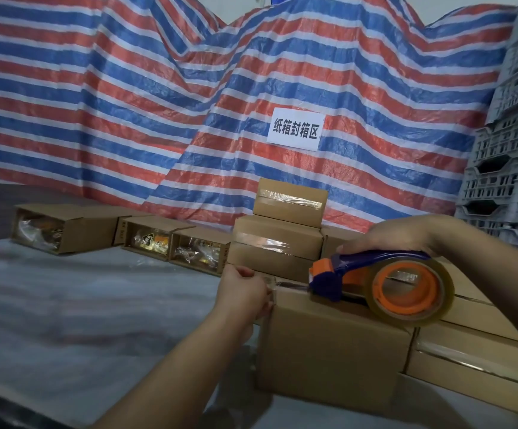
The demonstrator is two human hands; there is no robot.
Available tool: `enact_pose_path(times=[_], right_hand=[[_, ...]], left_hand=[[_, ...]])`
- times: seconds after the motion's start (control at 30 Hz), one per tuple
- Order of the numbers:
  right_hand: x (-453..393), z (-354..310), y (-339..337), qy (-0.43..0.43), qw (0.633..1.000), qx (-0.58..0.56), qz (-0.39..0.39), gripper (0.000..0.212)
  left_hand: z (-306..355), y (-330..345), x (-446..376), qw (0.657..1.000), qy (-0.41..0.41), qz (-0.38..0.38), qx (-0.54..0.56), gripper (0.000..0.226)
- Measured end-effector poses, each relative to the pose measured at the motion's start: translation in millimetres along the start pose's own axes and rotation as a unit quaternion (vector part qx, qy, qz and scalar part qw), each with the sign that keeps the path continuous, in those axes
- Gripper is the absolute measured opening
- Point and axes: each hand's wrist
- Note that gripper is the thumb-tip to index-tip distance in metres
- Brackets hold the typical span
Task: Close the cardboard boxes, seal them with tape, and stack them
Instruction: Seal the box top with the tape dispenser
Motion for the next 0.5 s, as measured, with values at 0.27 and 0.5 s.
enact_pose_path(times=[0.27,0.5], right_hand=[[-1.6,-6.4,0.8,-0.007,1.0,0.008,-0.023,0.044],[-3.2,-20.6,4.8,-0.01,0.997,0.073,-0.02,0.041]], left_hand=[[-7.7,-0.1,3.2,1.0,0.005,0.015,0.015,0.02],[-14.8,-2.4,-1.4,0.991,0.043,0.004,-0.129,0.022]])
Point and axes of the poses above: each hand's wrist, its own x-axis away from the middle knuckle, its own y-axis out of the palm, z = x × y, and after that the axes turned 3 degrees about y, right-handed
